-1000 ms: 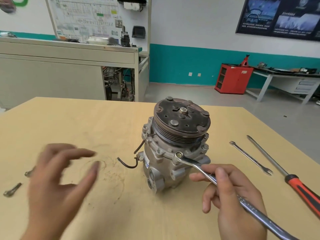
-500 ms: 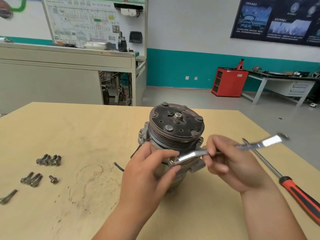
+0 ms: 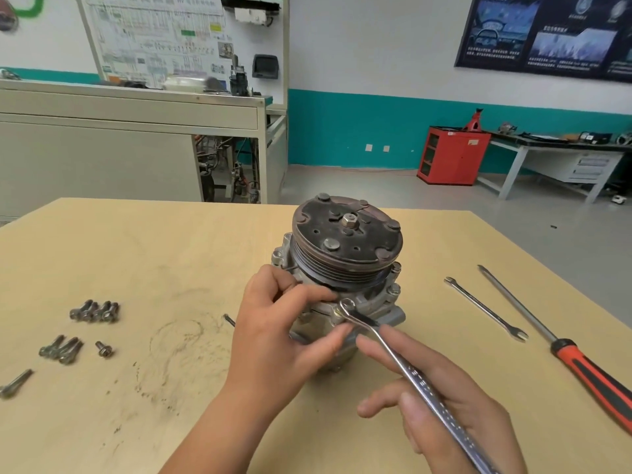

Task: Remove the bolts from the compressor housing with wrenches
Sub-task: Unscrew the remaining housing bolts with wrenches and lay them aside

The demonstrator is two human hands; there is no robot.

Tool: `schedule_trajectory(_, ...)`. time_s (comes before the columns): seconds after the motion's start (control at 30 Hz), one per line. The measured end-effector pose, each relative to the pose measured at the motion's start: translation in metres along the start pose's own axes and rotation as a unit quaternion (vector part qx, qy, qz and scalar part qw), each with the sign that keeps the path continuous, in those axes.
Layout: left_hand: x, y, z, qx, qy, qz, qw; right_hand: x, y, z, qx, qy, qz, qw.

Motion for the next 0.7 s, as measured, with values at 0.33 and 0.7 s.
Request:
schedule_trajectory(0.33, 0.000, 0.003, 0.002, 0.050, -0.036, -0.032, 0.998, -0.013, -0.007, -0.003, 0.019, -0.012, -0.045, 0.999)
schedule_trajectory(0.7, 0.004, 0.005, 0.004, 0.114, -0.105, -0.061, 0.986, -0.080, -0.041, 0.040, -0.193, 0.140, -0.044, 0.970)
Point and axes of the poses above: each hand's wrist, its own x-axis away from the middle knuckle, its own y-axis out of the palm, z = x × y, the point moved 5 cm from there along -x, towards the middle knuckle, and after that the axes turned 2 degrees about -y, right-handed, at the moved point
